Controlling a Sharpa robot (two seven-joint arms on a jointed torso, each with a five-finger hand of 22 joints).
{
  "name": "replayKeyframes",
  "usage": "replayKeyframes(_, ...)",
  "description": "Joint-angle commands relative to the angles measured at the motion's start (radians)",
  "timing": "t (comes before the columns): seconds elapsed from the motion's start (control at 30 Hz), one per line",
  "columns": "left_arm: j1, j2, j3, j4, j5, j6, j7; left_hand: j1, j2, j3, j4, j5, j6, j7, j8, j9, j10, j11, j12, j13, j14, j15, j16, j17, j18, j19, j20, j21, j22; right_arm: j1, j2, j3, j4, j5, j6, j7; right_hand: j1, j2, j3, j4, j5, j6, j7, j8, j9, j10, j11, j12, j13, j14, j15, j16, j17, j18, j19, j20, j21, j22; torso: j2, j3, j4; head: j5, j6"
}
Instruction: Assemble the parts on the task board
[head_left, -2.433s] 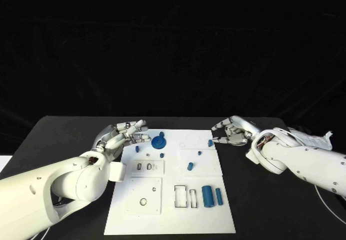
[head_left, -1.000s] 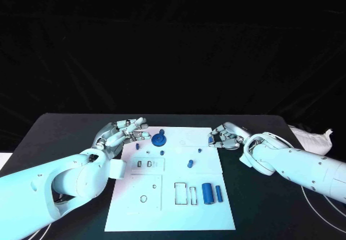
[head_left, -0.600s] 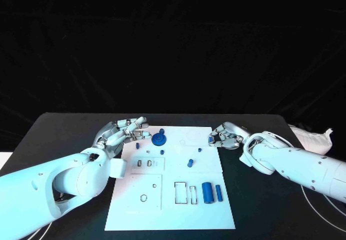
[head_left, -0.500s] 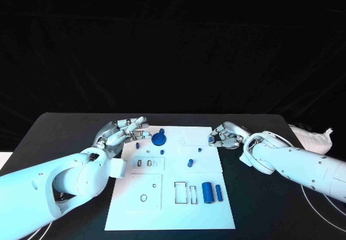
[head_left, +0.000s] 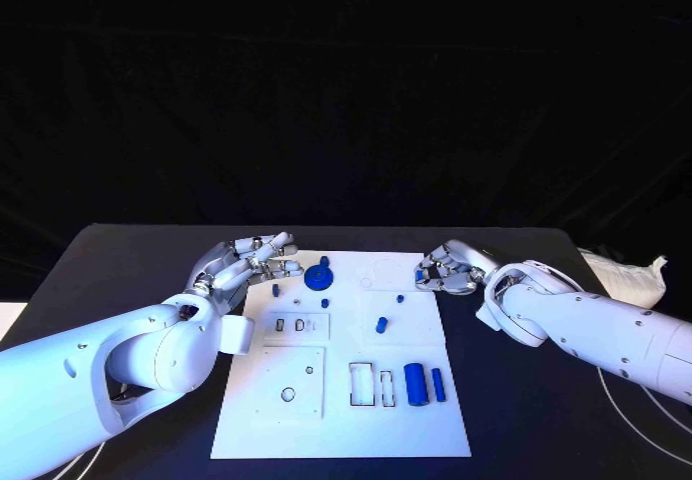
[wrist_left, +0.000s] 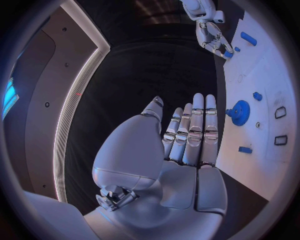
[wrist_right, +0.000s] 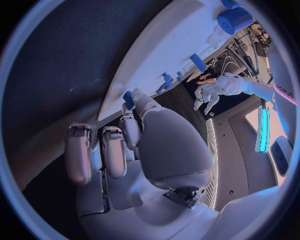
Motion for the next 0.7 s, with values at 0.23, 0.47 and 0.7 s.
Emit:
replayKeyframes(0.23, 0.001, -0.003, 0.000, -0.003, 0.001, 0.019, 0.005, -0.003, 0.010, 0.001, -0.003, -0.003, 0.002, 0.014, -0.003, 0.000, 0.001, 0.006, -0.006, 0.000, 0.000, 0.006, -0.004, 0.002, 0.011, 0.000, 0.006, -0.006, -0.001, 0.006, -0.010, 0.015, 0.163, 0.016, -0.053, -0.148, -0.011, 0.012, 0.011, -0.001, 0.028, 0.033, -0.032, 0.009, 0.023, 0.026, -0.036, -0.005, -0.006, 0.090, -0.010, 0.002, 0.191, -0.006, 0.008, -0.011, 0.001, 0.040, -0.002, -0.0001, -0.0027, 0.017, 0.008)
replayKeyframes(0.47, 0.001, 0.001, 0.000, -0.007, 0.001, 0.020, 0.005, -0.003, 0.010, 0.001, -0.003, -0.003, 0.002, 0.014, -0.003, 0.000, 0.001, 0.006, -0.006, 0.000, 0.000, 0.006, -0.004, 0.002, 0.011, 0.000, 0.006, -0.006, -0.001, 0.009, 0.029, 0.021, 0.297, -0.111, -0.058, -0.312, -0.014, 0.010, 0.014, -0.004, 0.030, 0.027, -0.029, 0.006, 0.023, 0.022, -0.035, -0.014, -0.011, 0.089, -0.009, 0.000, 0.187, -0.006, 0.007, -0.012, 0.000, 0.038, -0.004, -0.0020, -0.0003, 0.024, 0.007)
replayKeyframes(0.7, 0.001, 0.005, 0.000, -0.012, 0.001, 0.020, 0.007, -0.003, 0.010, 0.001, -0.003, -0.003, 0.002, 0.014, -0.003, 0.000, 0.001, 0.006, -0.006, 0.000, 0.000, 0.006, -0.004, 0.002, 0.011, 0.000, 0.006, -0.006, -0.001, 0.008, 0.109, 0.011, 0.336, -0.249, -0.037, -0.400, -0.024, 0.007, 0.014, -0.002, 0.029, 0.025, -0.027, 0.004, 0.024, 0.021, -0.033, -0.017, -0.013, 0.089, -0.008, -0.001, 0.187, -0.006, 0.007, -0.012, -0.001, 0.036, -0.004, -0.0037, 0.0003, 0.043, -0.001)
